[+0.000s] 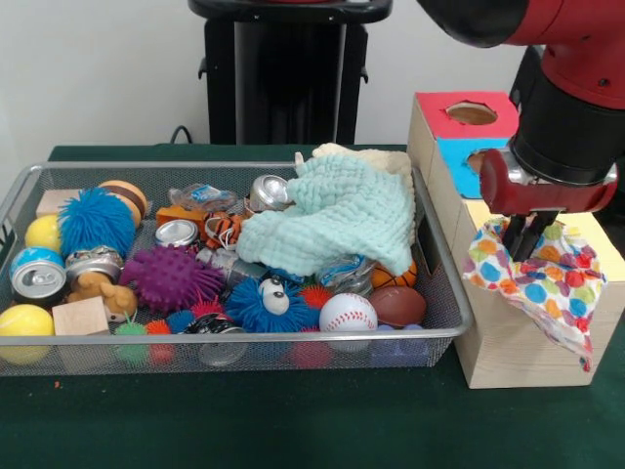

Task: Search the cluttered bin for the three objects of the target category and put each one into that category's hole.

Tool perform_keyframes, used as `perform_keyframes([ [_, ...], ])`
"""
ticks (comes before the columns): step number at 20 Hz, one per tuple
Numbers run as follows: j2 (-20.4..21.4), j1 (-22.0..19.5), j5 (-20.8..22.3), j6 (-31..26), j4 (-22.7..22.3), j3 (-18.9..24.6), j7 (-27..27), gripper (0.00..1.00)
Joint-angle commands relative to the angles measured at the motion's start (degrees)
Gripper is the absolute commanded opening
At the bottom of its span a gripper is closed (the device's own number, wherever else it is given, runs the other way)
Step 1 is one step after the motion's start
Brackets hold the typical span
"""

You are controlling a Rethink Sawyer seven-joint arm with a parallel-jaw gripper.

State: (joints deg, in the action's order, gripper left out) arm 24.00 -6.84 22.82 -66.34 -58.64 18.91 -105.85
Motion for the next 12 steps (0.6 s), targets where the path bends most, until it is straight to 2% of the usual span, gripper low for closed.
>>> perform_keyframes([
  [1, -6.31, -5.25, -2.48, -5.57, -8.34, 4.2, 12.44, 0.0],
  [4, -9.28, -7.02, -5.73, -2.59, -8.79, 7.61, 13.31, 0.0],
  [7, -10.28, -6.87, -7.54, -6.09, -7.93, 8.44, 13.16, 0.0],
  [12, -10.62, -7.23, -8.8, -8.59, -8.3, 9.41, 14.18, 0.0],
])
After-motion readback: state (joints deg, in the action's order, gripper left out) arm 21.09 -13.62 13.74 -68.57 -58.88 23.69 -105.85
